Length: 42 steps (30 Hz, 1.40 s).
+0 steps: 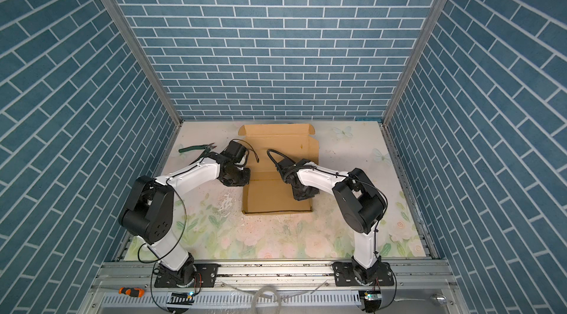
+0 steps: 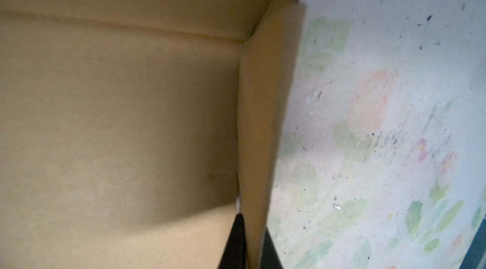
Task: Assemble paper box
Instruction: Press the paper box at the center of the table.
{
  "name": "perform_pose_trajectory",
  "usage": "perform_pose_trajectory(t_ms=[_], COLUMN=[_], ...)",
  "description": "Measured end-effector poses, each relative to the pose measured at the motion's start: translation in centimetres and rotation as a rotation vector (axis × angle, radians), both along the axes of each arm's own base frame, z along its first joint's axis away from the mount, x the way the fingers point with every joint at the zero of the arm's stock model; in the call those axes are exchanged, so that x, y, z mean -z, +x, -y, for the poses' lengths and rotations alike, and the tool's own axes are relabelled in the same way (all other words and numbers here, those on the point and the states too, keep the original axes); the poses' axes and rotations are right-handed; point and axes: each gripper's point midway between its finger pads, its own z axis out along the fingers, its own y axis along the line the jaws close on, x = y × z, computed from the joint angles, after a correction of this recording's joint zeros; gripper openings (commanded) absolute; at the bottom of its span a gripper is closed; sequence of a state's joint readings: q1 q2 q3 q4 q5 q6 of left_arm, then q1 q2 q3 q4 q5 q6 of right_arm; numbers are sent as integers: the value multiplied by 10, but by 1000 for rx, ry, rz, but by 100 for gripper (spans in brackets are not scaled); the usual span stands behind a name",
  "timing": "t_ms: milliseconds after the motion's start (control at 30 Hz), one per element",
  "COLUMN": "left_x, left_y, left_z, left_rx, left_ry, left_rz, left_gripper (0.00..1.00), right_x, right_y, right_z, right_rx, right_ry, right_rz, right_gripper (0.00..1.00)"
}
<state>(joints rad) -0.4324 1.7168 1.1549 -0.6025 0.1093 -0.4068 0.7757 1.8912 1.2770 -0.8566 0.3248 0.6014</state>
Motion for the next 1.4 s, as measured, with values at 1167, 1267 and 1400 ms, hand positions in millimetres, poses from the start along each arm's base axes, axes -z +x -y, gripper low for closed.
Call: perform_pose_trajectory(t_ms=[1167, 1267, 1400], left_x=[-51, -66, -93], left_y=[2, 5, 13], left_z=[-9, -11, -20], left_rx=[80, 97, 107], left_ry=[27, 33, 36], left_rz=[147, 195, 278], left_gripper=[63, 64, 68], right_x=[-48, -59, -90], right_y=[15, 23, 40], right_z=[-9, -9, -6], right_rx=[-10, -21, -46], right_ry=[250, 268, 309], right_rz=[9, 35, 112], right_gripper=[98, 96, 85])
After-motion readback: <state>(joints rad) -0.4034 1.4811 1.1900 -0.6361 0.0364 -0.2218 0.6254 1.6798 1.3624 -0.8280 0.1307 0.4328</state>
